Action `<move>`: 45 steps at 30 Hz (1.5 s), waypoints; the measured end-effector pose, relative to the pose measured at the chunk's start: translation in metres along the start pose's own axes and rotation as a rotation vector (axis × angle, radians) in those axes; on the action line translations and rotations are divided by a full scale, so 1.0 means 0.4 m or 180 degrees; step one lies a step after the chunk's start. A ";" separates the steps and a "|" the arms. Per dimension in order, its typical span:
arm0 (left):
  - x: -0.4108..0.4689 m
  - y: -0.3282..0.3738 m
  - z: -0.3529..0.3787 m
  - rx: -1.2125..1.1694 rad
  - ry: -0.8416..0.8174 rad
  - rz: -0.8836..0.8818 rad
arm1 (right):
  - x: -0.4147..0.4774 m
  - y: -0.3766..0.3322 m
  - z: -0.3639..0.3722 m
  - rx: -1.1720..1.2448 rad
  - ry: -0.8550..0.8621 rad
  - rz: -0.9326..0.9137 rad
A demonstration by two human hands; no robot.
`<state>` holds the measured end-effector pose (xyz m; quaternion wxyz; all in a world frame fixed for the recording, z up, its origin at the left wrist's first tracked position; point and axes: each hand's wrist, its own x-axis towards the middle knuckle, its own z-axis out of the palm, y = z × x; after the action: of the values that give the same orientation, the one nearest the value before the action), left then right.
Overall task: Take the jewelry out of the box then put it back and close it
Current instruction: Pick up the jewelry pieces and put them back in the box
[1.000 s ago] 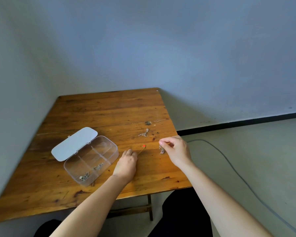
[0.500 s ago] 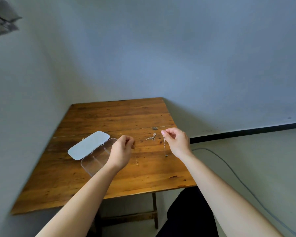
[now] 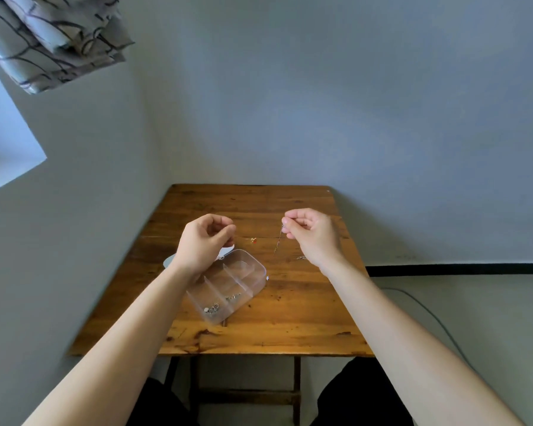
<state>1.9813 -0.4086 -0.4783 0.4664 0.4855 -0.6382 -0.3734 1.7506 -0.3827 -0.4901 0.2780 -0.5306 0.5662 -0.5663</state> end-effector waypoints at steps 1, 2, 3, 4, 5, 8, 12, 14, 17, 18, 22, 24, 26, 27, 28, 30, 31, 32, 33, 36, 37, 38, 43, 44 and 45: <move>0.001 -0.004 -0.006 0.0054 -0.0005 -0.0018 | 0.009 -0.007 0.013 -0.0008 -0.0029 -0.0035; 0.002 -0.010 -0.010 0.0119 -0.0007 -0.0023 | 0.019 -0.013 0.026 -0.0020 -0.0058 -0.0066; 0.003 -0.016 -0.014 0.0187 -0.0005 -0.0027 | 0.027 -0.018 0.039 -0.0029 -0.0091 -0.0087; 0.003 -0.023 -0.017 0.0231 -0.0002 -0.0040 | 0.033 -0.020 0.051 -0.0052 -0.0124 -0.0103; 0.003 -0.031 -0.019 0.0229 0.0008 -0.0064 | 0.039 -0.021 0.063 -0.0093 -0.0157 -0.0121; -0.002 -0.057 -0.026 0.0153 0.0064 -0.0163 | 0.050 -0.010 0.097 -0.0218 -0.0263 -0.0095; -0.012 -0.086 -0.034 0.0149 0.0090 -0.0265 | 0.049 0.031 0.131 -0.0365 -0.0409 0.0169; -0.014 -0.098 -0.037 0.0113 0.0100 -0.0307 | 0.041 0.052 0.143 -0.0421 -0.0452 0.0320; -0.011 -0.115 -0.046 0.0129 0.0118 -0.0339 | 0.030 0.066 0.159 -0.0451 -0.0458 0.0434; -0.008 -0.121 -0.048 0.0135 0.0116 -0.0348 | 0.030 0.064 0.163 -0.0458 -0.0441 0.0428; 0.005 -0.143 -0.051 0.0191 0.0123 -0.0397 | 0.050 0.029 0.171 -0.0442 -0.0304 0.0174; 0.015 -0.154 -0.051 0.0250 0.0123 -0.0450 | 0.067 0.007 0.171 -0.0415 -0.0231 0.0037; 0.024 -0.166 -0.049 0.0321 0.0104 -0.0529 | 0.081 -0.010 0.169 -0.0387 -0.0203 -0.0051; 0.027 -0.172 -0.047 0.0355 0.0092 -0.0568 | 0.086 -0.016 0.169 -0.0392 -0.0199 -0.0089; 0.030 -0.178 -0.045 0.0380 0.0085 -0.0602 | 0.089 -0.019 0.168 -0.0406 -0.0198 -0.0124; 0.033 -0.190 -0.041 0.0418 0.0089 -0.0650 | 0.091 -0.022 0.169 -0.0399 -0.0189 -0.0162; 0.035 -0.195 -0.040 0.0442 0.0092 -0.0670 | 0.090 -0.020 0.170 -0.0371 -0.0185 -0.0158; 0.035 -0.199 -0.039 0.0450 0.0096 -0.0686 | 0.089 -0.015 0.172 -0.0359 -0.0192 -0.0145; 0.035 -0.203 -0.039 0.0434 0.0098 -0.0697 | 0.087 -0.009 0.173 -0.0380 -0.0214 -0.0131; 0.031 -0.210 -0.035 0.0406 0.0083 -0.0739 | 0.075 0.034 0.181 -0.0520 -0.0427 0.0016; 0.030 -0.210 -0.033 0.0421 0.0093 -0.0757 | 0.068 0.055 0.185 -0.0631 -0.0518 0.0085; 0.028 -0.210 -0.030 0.0432 0.0107 -0.0766 | 0.059 0.079 0.189 -0.0816 -0.0594 0.0125; 0.037 -0.188 -0.029 0.0259 0.0147 -0.0663 | 0.010 0.191 0.196 -0.1884 -0.1177 0.0236; 0.043 -0.179 -0.030 0.0212 0.0169 -0.0614 | 0.003 0.205 0.195 -0.1973 -0.1274 0.0276; 0.049 -0.171 -0.032 0.0167 0.0191 -0.0555 | -0.002 0.215 0.194 -0.1996 -0.1309 0.0316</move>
<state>2.0102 -0.4449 -0.5335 0.4382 0.5623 -0.5888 -0.3810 1.7972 -0.4263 -0.5867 0.2370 -0.6644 0.6694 -0.2330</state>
